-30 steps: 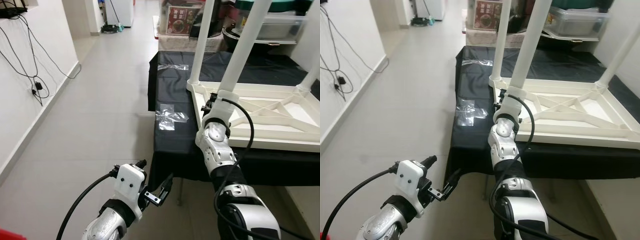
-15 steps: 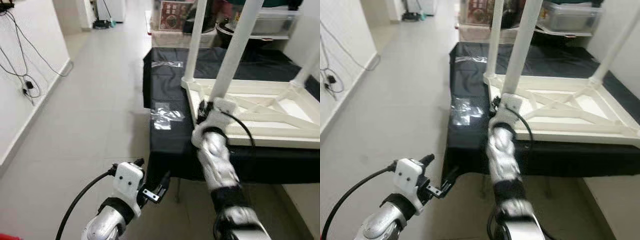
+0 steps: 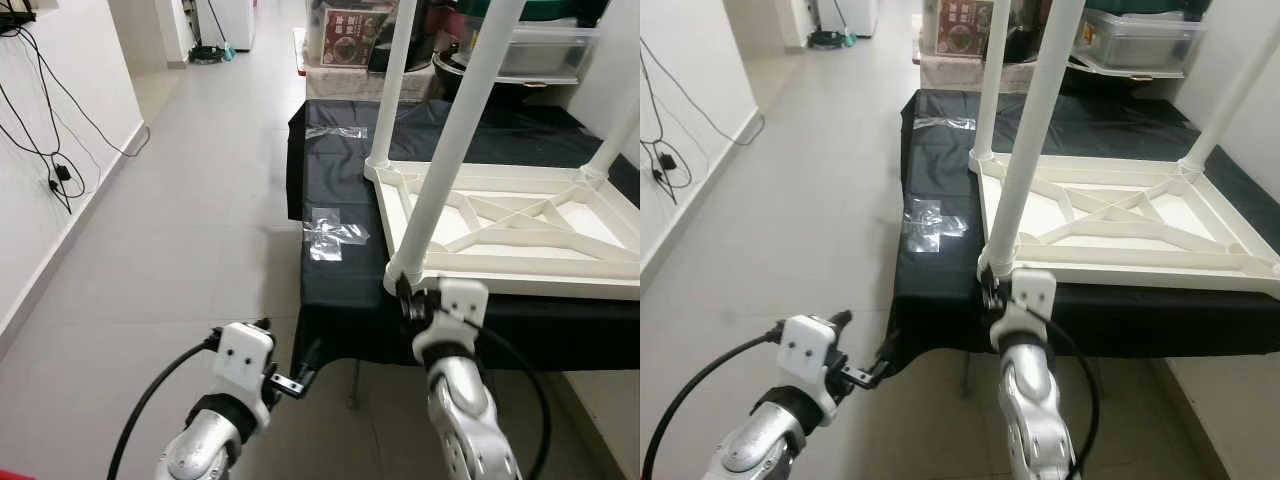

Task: Building children table

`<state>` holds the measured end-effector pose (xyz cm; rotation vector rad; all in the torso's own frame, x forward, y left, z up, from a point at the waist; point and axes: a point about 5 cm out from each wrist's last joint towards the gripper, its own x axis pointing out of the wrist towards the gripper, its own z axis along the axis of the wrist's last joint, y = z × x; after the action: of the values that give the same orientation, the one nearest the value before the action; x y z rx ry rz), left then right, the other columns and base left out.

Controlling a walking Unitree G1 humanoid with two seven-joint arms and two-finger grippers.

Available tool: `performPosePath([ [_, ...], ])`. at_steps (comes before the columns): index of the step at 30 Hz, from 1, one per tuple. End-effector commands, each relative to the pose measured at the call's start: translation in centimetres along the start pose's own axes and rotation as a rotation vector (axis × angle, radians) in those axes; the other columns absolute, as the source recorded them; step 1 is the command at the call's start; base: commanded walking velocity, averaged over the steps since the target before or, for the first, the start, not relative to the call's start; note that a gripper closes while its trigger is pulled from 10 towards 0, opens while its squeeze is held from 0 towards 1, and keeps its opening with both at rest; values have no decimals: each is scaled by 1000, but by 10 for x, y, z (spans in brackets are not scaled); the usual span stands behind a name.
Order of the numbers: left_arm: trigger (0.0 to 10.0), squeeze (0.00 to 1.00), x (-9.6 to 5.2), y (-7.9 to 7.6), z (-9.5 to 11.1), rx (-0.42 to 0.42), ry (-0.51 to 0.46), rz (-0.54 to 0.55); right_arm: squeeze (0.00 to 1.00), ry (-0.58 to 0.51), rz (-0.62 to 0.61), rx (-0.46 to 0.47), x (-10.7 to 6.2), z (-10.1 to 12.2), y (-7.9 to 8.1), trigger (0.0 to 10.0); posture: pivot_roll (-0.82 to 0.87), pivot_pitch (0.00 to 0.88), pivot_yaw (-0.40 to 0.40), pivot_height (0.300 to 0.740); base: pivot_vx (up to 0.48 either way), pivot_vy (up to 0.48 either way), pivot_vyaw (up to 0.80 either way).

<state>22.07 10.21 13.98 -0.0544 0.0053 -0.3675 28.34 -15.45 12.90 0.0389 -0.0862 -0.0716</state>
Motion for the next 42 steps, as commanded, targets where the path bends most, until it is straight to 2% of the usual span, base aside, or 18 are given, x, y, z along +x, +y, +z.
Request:
performPosePath([
  [1, 10000, 0, -1, 2, -7, -24, 35, 20, 0, 9, 8, -19, -5, 0, 0, 10000, 118, 92, -52, 740, 251, -322, 0],
  [8, 10000, 0, -1, 5, -10, -38, 49, 30, 0, 35, 17, -26, -14, -3, 0, 10000, 119, 91, -53, 740, 318, -328, 0],
  [15, 10000, 0, -3, 13, -11, -49, 51, 90, 0, 43, -16, -58, -10, 2, -15, 10000, 123, 91, -57, 740, 360, -313, 0],
  [19, 10000, 0, -2, 23, -10, -98, 36, 160, 0, 53, -23, -74, -8, 1, -19, 10000, 123, 91, -57, 740, 0, 0, 0],
  [21, 10000, 0, -2, 25, -11, -89, 39, 178, 0, 59, -21, -77, -8, 0, -19, 10000, 121, 87, -58, 740, 0, 0, 0],
  [27, 10000, 0, -2, 24, -10, -82, 34, 166, 0, 68, -30, -78, -10, -1, -19, 10000, 120, 83, -56, 740, 0, 0, 0],
  [30, 10000, 0, -2, 22, -10, -89, 34, 162, 0, 79, -9, -44, -8, -2, -18, 10000, 120, 81, -53, 740, 0, 0, 0],
  [32, 10000, 0, -1, 19, -9, -88, 24, 142, 0, 93, 30, -2, -3, -2, -17, 10000, 119, 78, -53, 740, 0, 0, 0],
  [34, 10000, 0, -1, 15, -6, -86, 17, 101, 0, 104, 138, 53, 7, 1, -16, 10000, 121, 81, -53, 740, 0, 0, 0],
  [35, 10000, 0, -1, 12, -6, -75, 18, 84, 0, 87, 202, 55, 14, 5, -17, 10000, 120, 81, -54, 740, 0, 0, 0],
  [38, 10000, 0, -1, 11, -6, -68, 19, 74, 0, 74, 242, 54, 18, 9, -19, 10000, 122, 82, -52, 740, 0, 0, 0],
  [39, 10000, 0, -2, 8, -6, -71, 19, 57, 0, 72, 314, 51, 23, 14, -20, 10000, 123, 86, -54, 740, 0, 0, 0],
  [40, 10000, 0, -2, 8, -6, -71, 19, 57, 0, 72, 314, 51, 23, 14, -20, 10000, 123, 86, -54, 740, 0, 0, 0],
  [41, 10000, 0, -3, 4, -6, -71, 21, 33, 0, 75, 413, 61, 32, 22, -21, 10000, 122, 90, -56, 740, 0, 0, 0],
  [42, 10000, 0, -3, 4, -6, -71, 21, 33, 0, 75, 413, 61, 32, 22, -21, 10000, 122, 90, -56, 740, 0, 0, 0],
])
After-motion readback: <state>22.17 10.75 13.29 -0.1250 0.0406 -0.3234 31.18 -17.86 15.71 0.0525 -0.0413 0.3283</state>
